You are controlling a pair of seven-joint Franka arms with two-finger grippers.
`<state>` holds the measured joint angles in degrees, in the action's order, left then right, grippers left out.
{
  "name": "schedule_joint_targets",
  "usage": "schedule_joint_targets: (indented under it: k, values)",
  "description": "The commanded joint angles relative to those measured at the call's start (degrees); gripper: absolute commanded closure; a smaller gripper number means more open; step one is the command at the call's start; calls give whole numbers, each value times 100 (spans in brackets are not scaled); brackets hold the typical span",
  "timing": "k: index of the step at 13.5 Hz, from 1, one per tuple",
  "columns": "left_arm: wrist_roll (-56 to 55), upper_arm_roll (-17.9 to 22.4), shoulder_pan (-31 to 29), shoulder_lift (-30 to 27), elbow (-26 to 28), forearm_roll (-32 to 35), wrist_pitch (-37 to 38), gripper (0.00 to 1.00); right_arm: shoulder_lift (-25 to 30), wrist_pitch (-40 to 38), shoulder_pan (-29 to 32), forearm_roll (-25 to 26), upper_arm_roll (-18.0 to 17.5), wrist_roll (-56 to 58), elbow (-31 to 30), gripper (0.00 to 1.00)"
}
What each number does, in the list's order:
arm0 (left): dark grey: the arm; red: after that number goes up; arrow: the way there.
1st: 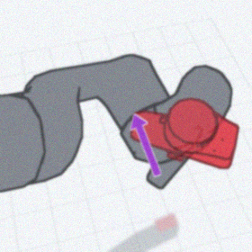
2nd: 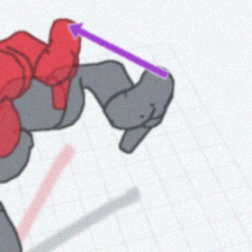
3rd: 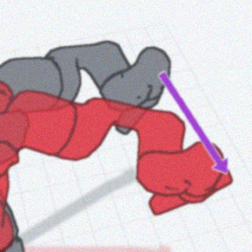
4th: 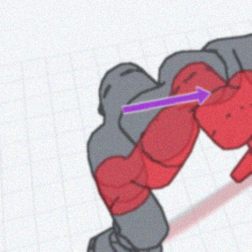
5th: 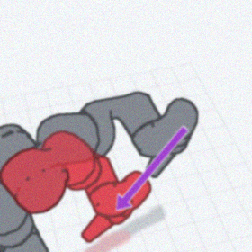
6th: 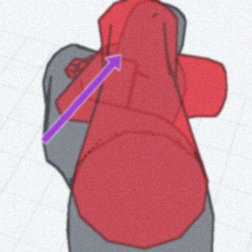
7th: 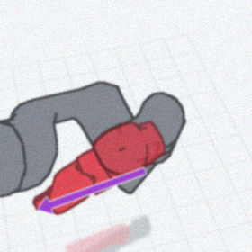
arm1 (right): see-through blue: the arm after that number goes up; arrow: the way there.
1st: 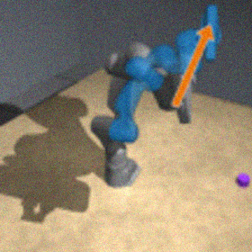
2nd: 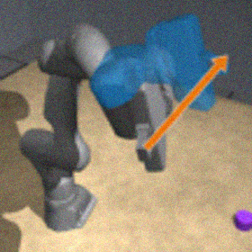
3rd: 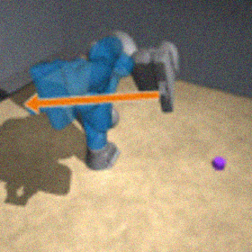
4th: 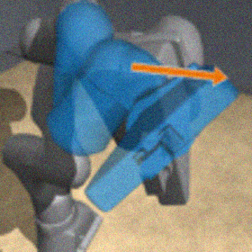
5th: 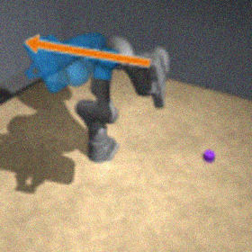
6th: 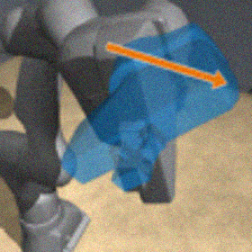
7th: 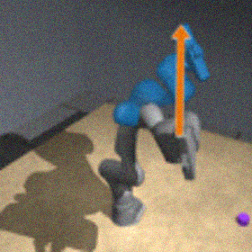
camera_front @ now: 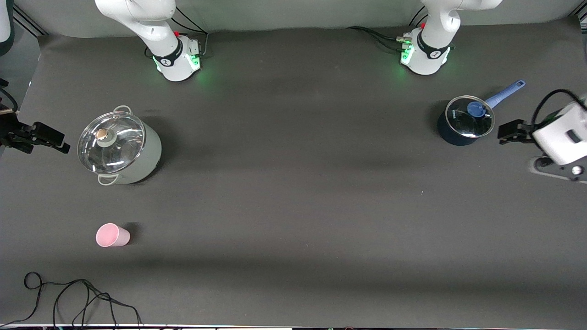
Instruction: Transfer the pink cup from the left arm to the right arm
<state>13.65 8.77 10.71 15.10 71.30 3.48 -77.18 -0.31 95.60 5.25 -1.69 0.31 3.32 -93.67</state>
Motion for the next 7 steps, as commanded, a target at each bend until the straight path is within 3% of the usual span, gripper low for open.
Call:
schedule_joint_targets:
  k: [1, 3, 5, 7]
  values:
    - [199, 213, -7, -1015, 1645, -215, -1216, 0, 67, -358, -33, 117, -5, 327, 68, 0]
    - [208, -67, -251, -1316, 2193, -233, -1632, 0, 58, -376, -33, 117, 4, 362, 112, 0]
    - [244, -882, -998, -1457, 2440, -233, -1834, 0, 58, -393, -33, 212, -5, 371, 121, 0]
    - [261, -1000, -1089, -1702, 2922, -225, -2229, 0, 58, -620, -33, 345, -5, 511, 173, 0]
